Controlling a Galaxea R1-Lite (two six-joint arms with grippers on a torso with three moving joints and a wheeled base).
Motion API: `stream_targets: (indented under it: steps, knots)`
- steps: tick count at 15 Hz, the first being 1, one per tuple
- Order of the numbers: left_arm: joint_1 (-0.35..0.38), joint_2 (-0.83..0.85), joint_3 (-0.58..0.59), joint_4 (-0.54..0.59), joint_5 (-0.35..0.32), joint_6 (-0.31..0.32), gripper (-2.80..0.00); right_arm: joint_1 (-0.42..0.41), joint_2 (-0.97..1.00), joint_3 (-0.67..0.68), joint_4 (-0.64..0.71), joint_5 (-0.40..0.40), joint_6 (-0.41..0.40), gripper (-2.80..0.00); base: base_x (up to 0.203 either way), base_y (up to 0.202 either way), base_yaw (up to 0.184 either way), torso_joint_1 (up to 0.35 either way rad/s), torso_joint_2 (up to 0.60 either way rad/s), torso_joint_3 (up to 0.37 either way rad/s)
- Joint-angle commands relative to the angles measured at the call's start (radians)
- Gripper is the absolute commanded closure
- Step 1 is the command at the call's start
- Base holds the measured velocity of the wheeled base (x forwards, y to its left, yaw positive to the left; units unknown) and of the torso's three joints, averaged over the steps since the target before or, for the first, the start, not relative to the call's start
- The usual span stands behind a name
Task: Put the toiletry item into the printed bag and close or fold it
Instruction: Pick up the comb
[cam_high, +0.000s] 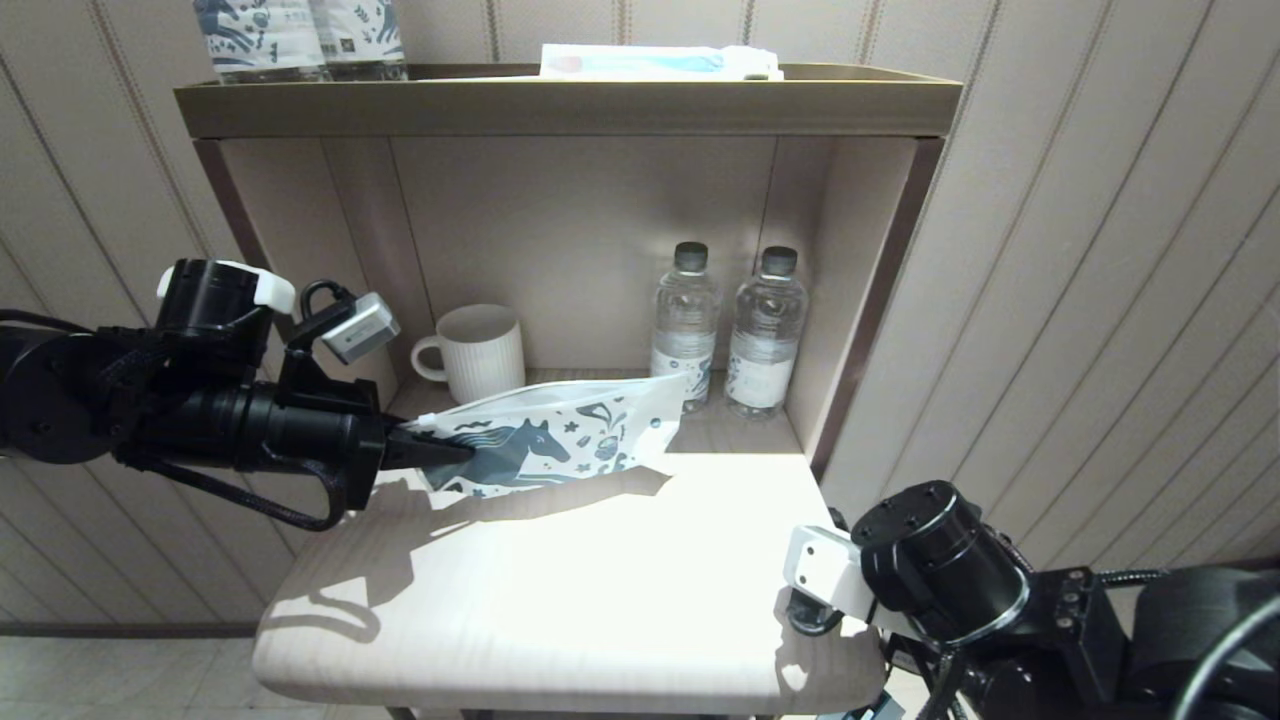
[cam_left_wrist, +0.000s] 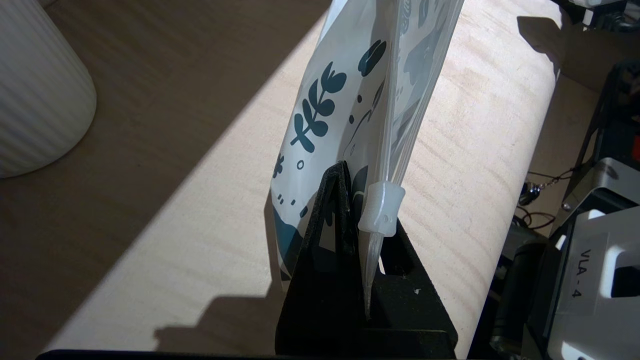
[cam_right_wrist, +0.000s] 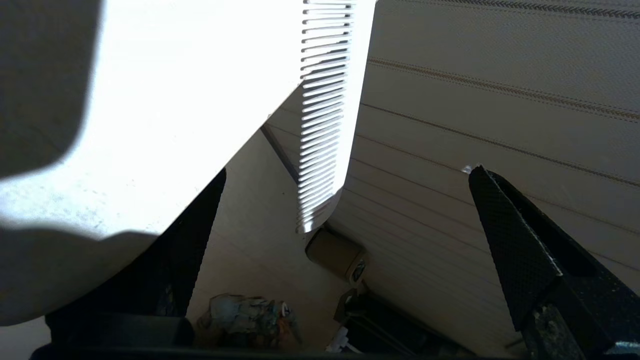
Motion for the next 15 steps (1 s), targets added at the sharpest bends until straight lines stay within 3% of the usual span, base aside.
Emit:
stream_targets:
  steps: [1, 10, 11, 13, 14, 15]
  knots:
    - [0.0, 0.001, 0.0, -0.001, -0.006, 0.002, 0.0, -0.001, 0.006, -0.002, -0.001, -0.004, -0.004, -2.8, 0.0, 0.0, 0.0, 0.0, 0.0, 0.0]
    - [0.0, 0.001, -0.001, -0.001, -0.006, 0.002, 0.0, -0.018, 0.026, -0.018, -0.001, -0.003, -0.005, -2.8, 0.0, 0.0, 0.0, 0.0, 0.0, 0.0]
    - [0.0, -0.001, -0.001, -0.001, -0.006, 0.002, 0.0, -0.017, 0.026, -0.018, -0.001, -0.004, -0.005, 0.0, 0.0, 0.0, 0.0, 0.0, 0.0, 0.0]
    - [0.0, -0.001, -0.001, -0.001, -0.006, 0.002, 0.0, -0.009, 0.021, -0.021, -0.001, -0.003, -0.005, 0.0, 0.0, 0.0, 0.0, 0.0, 0.0, 0.0]
    - [0.0, -0.001, -0.001, -0.001, -0.006, 0.002, 0.0, -0.012, 0.021, -0.023, -0.001, -0.003, -0.005, -2.8, 0.0, 0.0, 0.0, 0.0, 0.0, 0.0]
    - [0.0, -0.001, -0.001, -0.001, -0.006, 0.002, 0.0, -0.013, 0.023, -0.027, -0.001, -0.003, -0.005, -2.8, 0.0, 0.0, 0.0, 0.0, 0.0, 0.0]
